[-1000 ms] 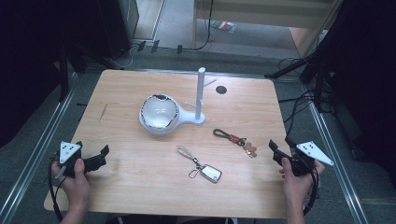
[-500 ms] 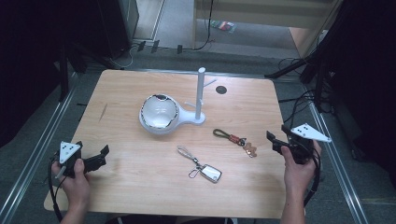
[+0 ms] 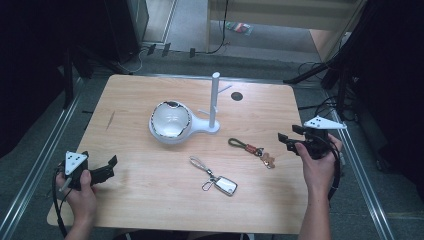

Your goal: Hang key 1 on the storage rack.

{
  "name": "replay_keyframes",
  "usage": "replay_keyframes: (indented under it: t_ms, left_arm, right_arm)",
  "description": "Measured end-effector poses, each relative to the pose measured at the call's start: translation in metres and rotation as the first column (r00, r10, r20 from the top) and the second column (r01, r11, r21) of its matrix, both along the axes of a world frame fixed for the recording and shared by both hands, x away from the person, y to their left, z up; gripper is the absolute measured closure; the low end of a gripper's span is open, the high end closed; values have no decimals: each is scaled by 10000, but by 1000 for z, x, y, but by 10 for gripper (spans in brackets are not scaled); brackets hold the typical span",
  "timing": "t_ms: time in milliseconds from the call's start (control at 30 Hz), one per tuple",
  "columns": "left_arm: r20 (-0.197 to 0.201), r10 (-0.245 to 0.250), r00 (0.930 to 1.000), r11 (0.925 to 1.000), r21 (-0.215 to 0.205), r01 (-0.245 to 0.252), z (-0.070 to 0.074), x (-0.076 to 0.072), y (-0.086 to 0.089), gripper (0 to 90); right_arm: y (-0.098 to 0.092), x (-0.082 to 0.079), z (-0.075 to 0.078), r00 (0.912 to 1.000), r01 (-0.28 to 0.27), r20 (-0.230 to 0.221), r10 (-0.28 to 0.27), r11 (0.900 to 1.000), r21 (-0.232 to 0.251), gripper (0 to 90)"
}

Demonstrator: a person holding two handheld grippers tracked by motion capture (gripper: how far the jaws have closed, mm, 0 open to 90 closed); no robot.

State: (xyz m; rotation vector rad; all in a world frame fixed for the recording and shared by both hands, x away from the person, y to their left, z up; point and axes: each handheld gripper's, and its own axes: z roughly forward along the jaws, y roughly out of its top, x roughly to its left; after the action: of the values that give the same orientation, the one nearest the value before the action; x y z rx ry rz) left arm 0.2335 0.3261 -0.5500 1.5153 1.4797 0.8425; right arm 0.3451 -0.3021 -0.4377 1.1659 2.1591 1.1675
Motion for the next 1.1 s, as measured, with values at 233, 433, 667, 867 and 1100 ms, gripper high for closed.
replay_keyframes:
  t_ms: [233, 433, 667, 867, 1100]
  left_arm:
    - [25, 132, 9999, 9998, 165, -133, 0, -1, -2, 0]
    - [115, 325, 9994, 9991, 271, -328, 0, -2, -3, 0]
    - [331, 333, 9989, 9989, 304, -343, 0, -6, -3, 0]
    - [135, 192, 9997, 9995, 256, -196, 0, -3, -3, 0]
    - [86, 187, 9998, 9994, 278, -189, 0, -3, -3, 0]
  right_arm:
    - [13, 14, 14, 9951, -644, -812, 569, 9936, -932, 251]
    - [19, 17, 18, 9926, -1020, -766, 941, 9892, -1056, 211]
    - [32, 18, 20, 9867, -1421, -963, 1306, 9820, -1246, 141]
    - [41, 19, 17, 9801, -1751, -1205, 1580, 9735, -1472, 140]
    - [53, 21, 10, 9821, -1668, -1281, 1385, 9544, -2474, 230]
